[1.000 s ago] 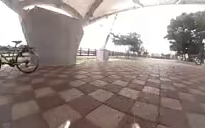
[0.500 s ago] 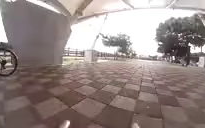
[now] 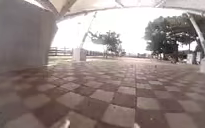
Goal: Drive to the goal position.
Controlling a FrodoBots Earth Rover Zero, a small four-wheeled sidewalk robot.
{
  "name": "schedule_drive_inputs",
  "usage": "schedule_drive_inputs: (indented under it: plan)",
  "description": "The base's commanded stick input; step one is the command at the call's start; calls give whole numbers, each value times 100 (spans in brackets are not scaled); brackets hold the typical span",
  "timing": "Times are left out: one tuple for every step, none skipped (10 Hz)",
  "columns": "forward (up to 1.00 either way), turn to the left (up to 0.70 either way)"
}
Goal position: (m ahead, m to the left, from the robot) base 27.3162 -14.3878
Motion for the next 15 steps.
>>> schedule_drive_inputs:
  plan:
    - [85,-34]
    - [90,-36]
    - [100,-40]
    - [100,-40]
    - [100,-40]
    - [100,-40]
    - [100,-40]
    - [100,-40]
    - [100,-40]
    - [100,-40]
    - [100,-40]
    - [100,-40]
    - [100,-40]
    - [100,-38]
    - [100,-19]
